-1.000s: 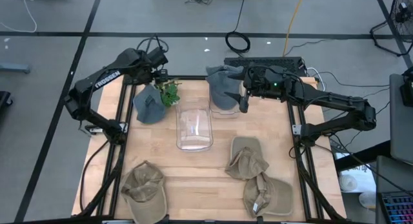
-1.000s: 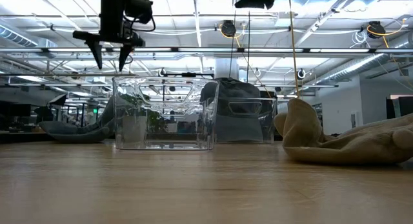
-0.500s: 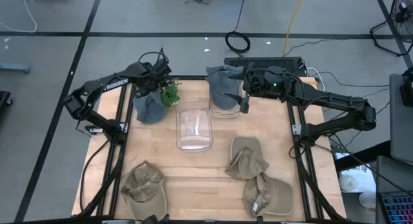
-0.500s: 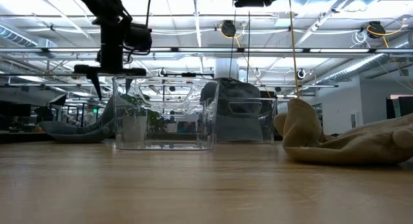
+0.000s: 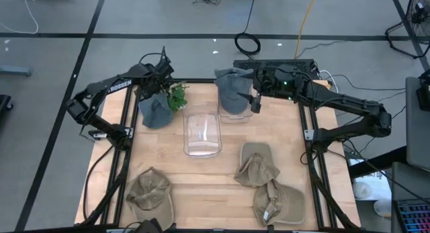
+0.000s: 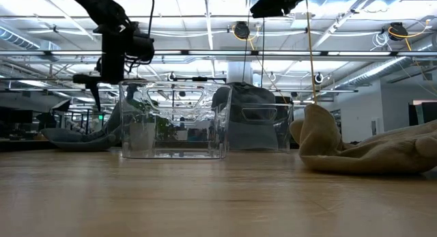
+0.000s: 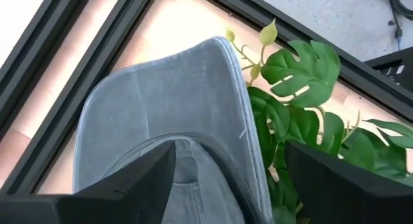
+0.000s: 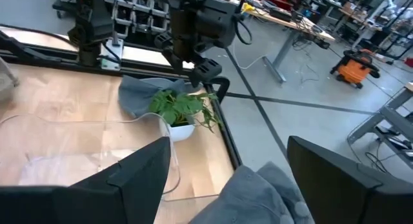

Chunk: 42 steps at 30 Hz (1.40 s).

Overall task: Pick & Place hat
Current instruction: Put the ash blue cap into the right transparent bin

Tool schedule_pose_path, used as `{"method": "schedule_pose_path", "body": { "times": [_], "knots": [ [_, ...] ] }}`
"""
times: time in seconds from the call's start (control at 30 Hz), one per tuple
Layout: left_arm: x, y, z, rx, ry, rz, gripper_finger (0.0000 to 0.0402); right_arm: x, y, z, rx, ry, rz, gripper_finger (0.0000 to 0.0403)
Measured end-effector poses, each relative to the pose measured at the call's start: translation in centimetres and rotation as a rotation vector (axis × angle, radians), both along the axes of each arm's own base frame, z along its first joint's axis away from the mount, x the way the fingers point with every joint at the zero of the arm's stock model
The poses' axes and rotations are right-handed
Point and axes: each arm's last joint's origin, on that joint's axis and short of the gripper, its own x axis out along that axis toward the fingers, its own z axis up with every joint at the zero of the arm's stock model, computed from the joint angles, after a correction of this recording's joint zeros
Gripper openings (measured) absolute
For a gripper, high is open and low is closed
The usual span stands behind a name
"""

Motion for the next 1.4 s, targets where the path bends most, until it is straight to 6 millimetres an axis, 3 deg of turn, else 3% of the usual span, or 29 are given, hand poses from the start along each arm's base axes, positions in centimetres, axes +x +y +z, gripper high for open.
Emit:
{"method": "schedule_pose_path", "body": {
  "times": [0.13,0.43,0.77,1.03,1.4],
  "knots": [
    [-0.2,0.3,-0.1,-0.015,-0.012,0.007,0.0252,-0.1,-0.2,0.0,0.017,-0.006,0.03,0.0299],
    [-0.2,0.5,-0.2,-0.021,-0.022,-0.032,0.0108,-0.1,-0.2,0.0,0.016,-0.006,0.028,0.0299],
    [0.4,1.0,-1.1,-0.045,-0.03,-0.06,0.0018,-0.1,-0.2,0.0,-0.008,0.001,0.036,0.0299],
    [1.2,1.3,-2.3,-0.105,-0.05,-0.121,0.0008,-0.1,-0.2,0.0,-0.013,0.003,0.037,0.0299],
    [-0.8,-1.6,2.2,-0.053,-0.109,-0.157,0.0008,-0.1,-0.2,0.0,-0.036,0.011,0.042,0.0299]
  ]
}}
